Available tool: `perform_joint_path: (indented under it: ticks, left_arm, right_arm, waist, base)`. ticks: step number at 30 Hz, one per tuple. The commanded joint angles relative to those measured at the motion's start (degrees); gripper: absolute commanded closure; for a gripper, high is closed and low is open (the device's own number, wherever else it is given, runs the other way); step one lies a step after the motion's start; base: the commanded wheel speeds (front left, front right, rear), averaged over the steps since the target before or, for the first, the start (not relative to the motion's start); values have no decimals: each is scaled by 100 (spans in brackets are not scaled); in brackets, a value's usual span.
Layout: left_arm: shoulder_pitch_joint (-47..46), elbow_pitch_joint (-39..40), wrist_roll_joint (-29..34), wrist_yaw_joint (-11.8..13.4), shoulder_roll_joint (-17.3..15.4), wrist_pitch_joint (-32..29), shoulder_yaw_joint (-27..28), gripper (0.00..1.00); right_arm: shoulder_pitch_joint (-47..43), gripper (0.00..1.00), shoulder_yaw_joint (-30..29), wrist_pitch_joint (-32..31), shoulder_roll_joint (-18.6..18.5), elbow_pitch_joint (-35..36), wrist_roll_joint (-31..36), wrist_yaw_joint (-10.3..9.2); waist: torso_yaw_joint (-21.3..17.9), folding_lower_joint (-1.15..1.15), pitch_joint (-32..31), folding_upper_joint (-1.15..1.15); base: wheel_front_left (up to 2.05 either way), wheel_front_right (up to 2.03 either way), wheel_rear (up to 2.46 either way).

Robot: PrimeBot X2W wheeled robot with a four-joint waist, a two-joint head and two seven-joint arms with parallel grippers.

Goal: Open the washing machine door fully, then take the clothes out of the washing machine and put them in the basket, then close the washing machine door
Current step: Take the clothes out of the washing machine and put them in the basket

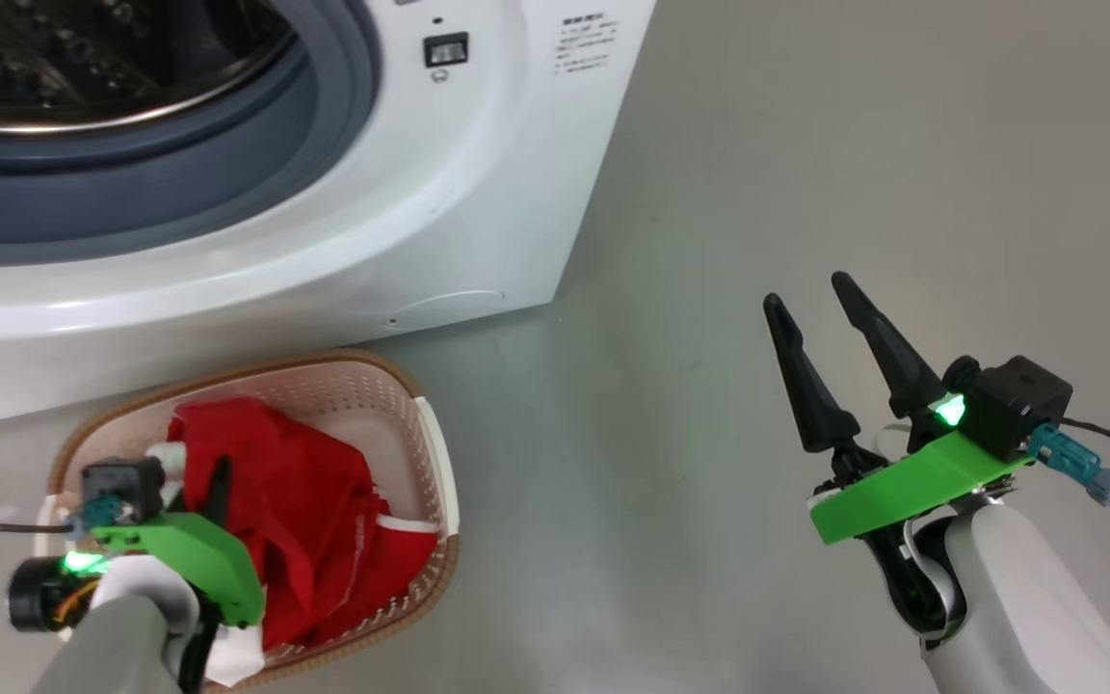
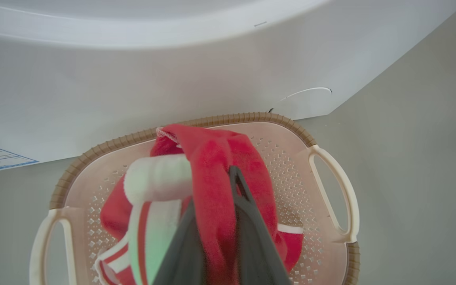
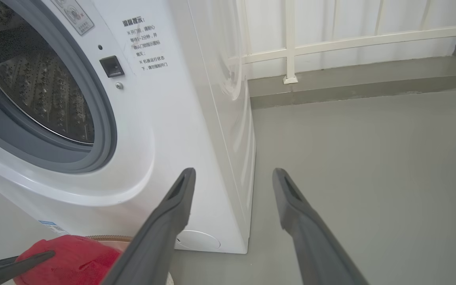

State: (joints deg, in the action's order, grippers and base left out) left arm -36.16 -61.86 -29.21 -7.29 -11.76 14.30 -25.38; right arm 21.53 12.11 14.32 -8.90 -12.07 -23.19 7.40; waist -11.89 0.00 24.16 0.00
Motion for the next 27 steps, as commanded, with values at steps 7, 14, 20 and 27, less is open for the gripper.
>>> perform_joint_path:
  ticks: [7,14,20,27]
  left_arm:
    - [-281,-465,-235,-18,117,19,-188,100]
    - [-316,-709,-556,-19,327,-109,-458,100]
    - [-323,-727,-783,-19,399,-209,-740,0]
    - [-245,-596,-1033,-19,362,-132,-1057,0]
  right_arm:
    - [106,0,116,68,23,155,79,9]
    - [144,0,154,68,19,117,74,9]
    - [150,0,150,68,24,97,92,9]
    - [138,0,175,68,30,49,86,9]
  waist:
    - [-161,0,152,0]
    - [-218,0,171,0]
    - [-189,0,145,0]
    - [-2,0,-1,0]
  base:
    - [0,0,0]
    - [0,0,0]
    - [0,0,0]
    - [0,0,0]
